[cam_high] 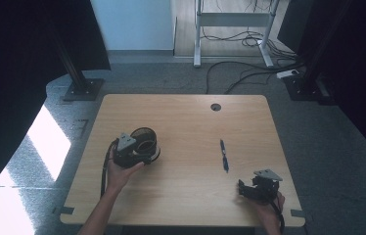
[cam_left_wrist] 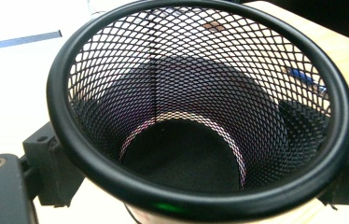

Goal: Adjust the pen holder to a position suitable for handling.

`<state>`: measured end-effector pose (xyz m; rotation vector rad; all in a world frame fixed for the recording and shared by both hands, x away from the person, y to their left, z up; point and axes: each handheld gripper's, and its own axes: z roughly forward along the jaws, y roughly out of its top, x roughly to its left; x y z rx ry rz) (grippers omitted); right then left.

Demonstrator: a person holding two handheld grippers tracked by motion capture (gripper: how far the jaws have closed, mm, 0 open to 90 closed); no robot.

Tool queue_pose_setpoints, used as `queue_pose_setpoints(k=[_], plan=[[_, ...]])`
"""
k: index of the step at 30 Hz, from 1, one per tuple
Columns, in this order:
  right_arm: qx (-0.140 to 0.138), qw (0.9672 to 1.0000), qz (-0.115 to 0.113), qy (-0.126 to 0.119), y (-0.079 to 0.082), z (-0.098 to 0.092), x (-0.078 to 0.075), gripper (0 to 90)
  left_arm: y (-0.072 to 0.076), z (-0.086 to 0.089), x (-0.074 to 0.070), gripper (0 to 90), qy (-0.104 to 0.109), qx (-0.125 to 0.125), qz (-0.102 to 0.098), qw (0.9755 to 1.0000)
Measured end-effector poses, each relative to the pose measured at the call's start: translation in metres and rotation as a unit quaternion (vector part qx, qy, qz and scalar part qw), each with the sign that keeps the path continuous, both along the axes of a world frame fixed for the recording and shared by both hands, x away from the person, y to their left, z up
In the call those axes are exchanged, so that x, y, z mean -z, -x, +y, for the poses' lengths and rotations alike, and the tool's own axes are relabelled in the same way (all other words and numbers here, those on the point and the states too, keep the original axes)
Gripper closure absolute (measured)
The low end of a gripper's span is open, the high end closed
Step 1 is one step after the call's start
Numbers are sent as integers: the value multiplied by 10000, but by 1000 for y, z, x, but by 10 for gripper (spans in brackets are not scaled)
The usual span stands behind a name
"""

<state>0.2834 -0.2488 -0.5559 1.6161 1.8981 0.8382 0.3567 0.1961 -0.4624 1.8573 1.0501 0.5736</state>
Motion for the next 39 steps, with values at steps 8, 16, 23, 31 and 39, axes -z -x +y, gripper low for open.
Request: queue_pose_setpoints(k=[8, 16, 23, 31, 39], plan=[[7, 10000, -6, 2, 0, 0, 0, 81, -1, -16, -7, 94, -17, 135, -40, 9999], [6, 10000, -7, 4, 0, 0, 0, 81, -5, -31, -8, 93, 19, 220, 31, 9998], [9, 10000, -7, 1, 0, 0, 0, 81, -9, -42, -5, 94, 3, 285, 67, 9996], [10, 10000, -9, 2, 0, 0, 0, 82, -11, -52, -1, 93, -46, 334, 133, 9993], [21, 10000, -11, 3, 0, 0, 0, 84, -14, -62, 2, 93, -89, 364, 187, 9991]])
